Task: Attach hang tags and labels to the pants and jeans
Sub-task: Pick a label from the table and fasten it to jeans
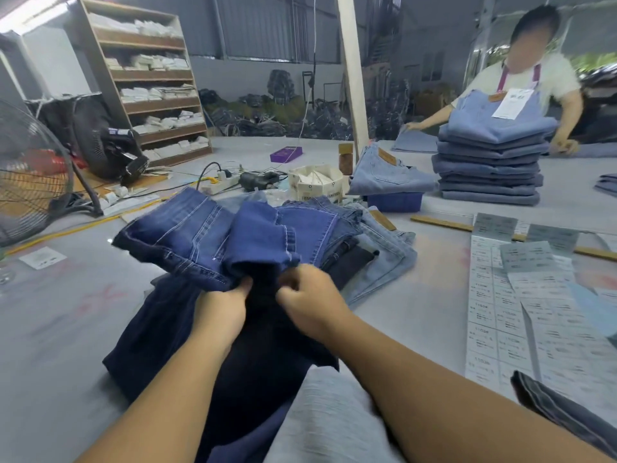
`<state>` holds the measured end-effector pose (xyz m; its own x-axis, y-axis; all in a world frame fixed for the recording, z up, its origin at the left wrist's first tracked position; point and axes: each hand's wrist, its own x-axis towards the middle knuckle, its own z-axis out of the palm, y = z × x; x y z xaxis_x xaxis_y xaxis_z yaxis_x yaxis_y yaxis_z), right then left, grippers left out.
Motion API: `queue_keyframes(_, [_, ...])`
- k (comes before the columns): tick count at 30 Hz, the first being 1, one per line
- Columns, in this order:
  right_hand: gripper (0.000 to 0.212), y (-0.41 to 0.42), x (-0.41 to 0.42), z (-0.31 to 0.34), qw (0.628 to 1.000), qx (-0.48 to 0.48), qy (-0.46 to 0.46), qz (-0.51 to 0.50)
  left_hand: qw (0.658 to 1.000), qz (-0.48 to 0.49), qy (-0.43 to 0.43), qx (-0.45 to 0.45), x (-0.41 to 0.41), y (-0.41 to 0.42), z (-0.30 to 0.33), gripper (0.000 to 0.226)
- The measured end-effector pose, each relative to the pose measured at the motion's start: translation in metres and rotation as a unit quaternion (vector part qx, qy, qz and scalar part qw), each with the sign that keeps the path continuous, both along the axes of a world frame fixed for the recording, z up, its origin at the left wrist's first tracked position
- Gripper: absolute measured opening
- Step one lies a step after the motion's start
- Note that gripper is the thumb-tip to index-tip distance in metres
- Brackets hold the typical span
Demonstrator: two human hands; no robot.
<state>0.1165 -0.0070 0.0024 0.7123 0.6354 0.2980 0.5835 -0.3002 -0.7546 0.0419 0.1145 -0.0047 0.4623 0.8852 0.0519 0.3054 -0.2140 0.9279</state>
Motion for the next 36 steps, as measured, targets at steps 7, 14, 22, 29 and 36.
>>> queue_keyframes(7, [0.049,-0.004,0.011,0.022,0.898,0.231,0.373,0.007,0.965,-0.043,0.063,0.251,-0.009,-0.016,0.014,0.023])
queue_keyframes(14, [0.062,-0.041,0.022,0.082,0.864,0.289,0.411,0.035,0.859,-0.18,0.268,0.398,-0.009,-0.051,0.031,0.048])
queue_keyframes(22, [0.059,-0.121,0.009,0.134,0.87,0.09,0.452,0.172,0.732,-0.277,0.076,0.617,-0.031,-0.104,0.076,0.058])
queue_keyframes(29, [0.055,-0.194,-0.048,0.186,0.896,0.066,0.409,0.158,0.601,-0.324,0.042,0.729,-0.061,-0.125,0.131,0.043])
queue_keyframes(36, [0.024,-0.266,-0.134,0.222,0.951,0.187,0.241,-0.042,0.688,-0.306,-0.065,0.655,-0.105,-0.189,0.183,0.037])
